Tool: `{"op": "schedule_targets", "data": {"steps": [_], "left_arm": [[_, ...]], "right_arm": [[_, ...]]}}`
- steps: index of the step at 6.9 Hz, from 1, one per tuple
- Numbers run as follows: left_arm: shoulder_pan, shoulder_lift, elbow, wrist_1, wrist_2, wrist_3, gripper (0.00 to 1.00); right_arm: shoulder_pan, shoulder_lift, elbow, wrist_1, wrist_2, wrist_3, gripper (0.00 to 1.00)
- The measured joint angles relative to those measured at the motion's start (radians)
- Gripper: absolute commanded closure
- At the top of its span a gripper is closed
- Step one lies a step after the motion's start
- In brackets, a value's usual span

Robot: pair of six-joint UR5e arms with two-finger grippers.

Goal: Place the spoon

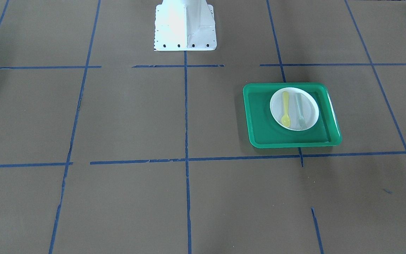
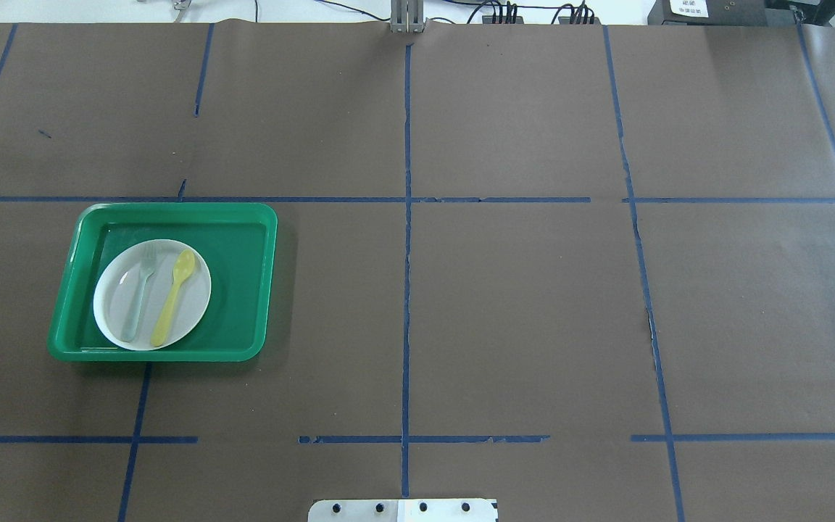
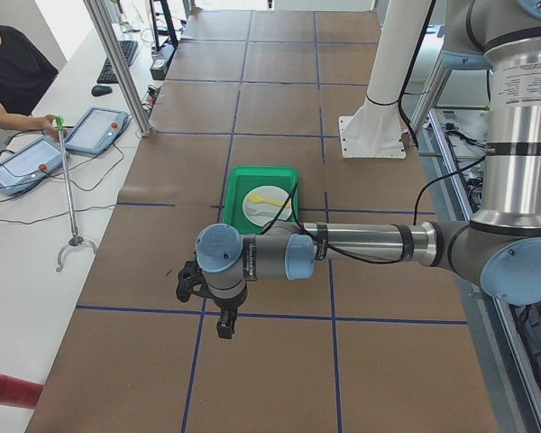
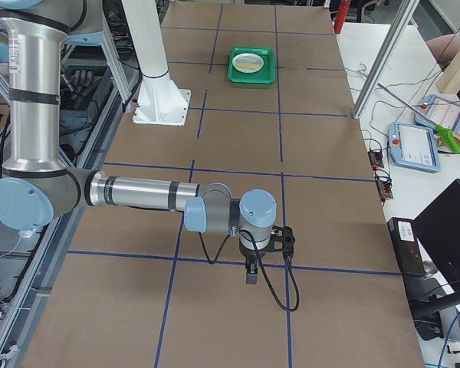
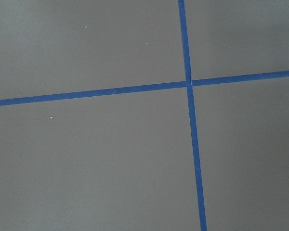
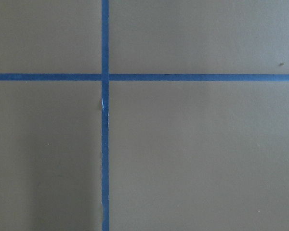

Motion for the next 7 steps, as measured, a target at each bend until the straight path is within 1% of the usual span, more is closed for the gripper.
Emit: {"op": "schedule_targets", "data": {"steps": [1, 2, 3, 4, 5, 6, 7], "left_arm": [[0.083, -0.008, -0.042, -0.014, -0.001, -0.077, 0.01], [0.187, -0.031, -0.071, -0.065, -0.002, -0.221, 0.01], [0.278, -0.060, -0.083, -0.159, 0.000, -0.394, 0.02], [0.370, -0.095, -0.089, -0.238, 0.005, -0.565, 0.10], [0.457, -0.141, -0.092, -0.276, 0.009, -0.707, 0.13], [0.540, -0.175, -0.096, -0.291, 0.026, -0.807, 0.14], [0.614, -0.197, -0.103, -0.297, 0.072, -0.859, 0.15]], "right_arm": [[0.000, 0.000, 0.000, 0.000, 0.001, 0.000, 0.00], [0.000, 0.000, 0.000, 0.000, 0.001, 0.000, 0.00], [0.000, 0.000, 0.000, 0.000, 0.001, 0.000, 0.00], [0.000, 0.000, 0.000, 0.000, 0.001, 0.000, 0.00], [0.000, 0.000, 0.000, 0.000, 0.001, 0.000, 0.00], [0.000, 0.000, 0.001, 0.000, 0.001, 0.000, 0.00], [0.000, 0.000, 0.001, 0.000, 0.001, 0.000, 0.00]]}}
